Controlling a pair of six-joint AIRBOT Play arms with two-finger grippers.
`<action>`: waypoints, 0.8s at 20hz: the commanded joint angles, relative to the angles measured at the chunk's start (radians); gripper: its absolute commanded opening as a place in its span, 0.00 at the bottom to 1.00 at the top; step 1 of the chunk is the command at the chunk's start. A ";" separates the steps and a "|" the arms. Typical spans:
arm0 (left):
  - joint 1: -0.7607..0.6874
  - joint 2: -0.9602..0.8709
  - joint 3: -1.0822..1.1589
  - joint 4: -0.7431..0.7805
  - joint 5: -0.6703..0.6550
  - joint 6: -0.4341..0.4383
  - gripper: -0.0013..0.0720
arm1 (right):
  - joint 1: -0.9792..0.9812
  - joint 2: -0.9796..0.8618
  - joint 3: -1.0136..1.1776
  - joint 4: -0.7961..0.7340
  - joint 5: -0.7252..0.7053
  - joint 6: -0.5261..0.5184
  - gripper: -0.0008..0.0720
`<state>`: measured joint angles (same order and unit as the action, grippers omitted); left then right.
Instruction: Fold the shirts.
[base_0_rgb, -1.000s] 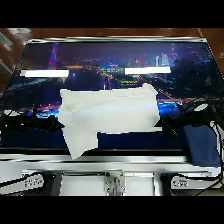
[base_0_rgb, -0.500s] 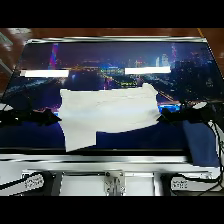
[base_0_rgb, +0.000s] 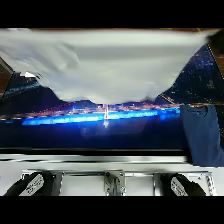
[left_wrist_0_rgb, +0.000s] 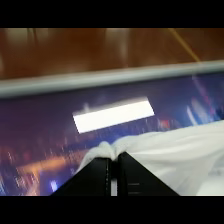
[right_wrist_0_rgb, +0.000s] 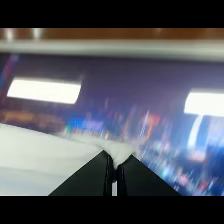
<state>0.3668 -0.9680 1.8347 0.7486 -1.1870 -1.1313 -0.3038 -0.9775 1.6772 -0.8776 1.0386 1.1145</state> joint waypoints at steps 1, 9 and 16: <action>0.001 0.117 0.304 0.075 0.078 -0.084 0.07 | 0.000 0.188 0.238 -0.162 -0.051 0.129 0.11; 0.000 0.326 0.218 0.430 -0.166 -0.125 0.07 | 0.000 0.348 0.247 -0.407 0.375 0.220 0.11; 0.000 0.326 0.115 0.403 -0.293 -0.127 0.07 | 0.000 0.254 0.219 -0.458 0.691 0.256 0.11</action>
<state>0.3668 -0.6472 1.9953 1.1454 -1.4025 -1.2556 -0.3042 -0.6865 1.9144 -1.3003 1.5669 1.3411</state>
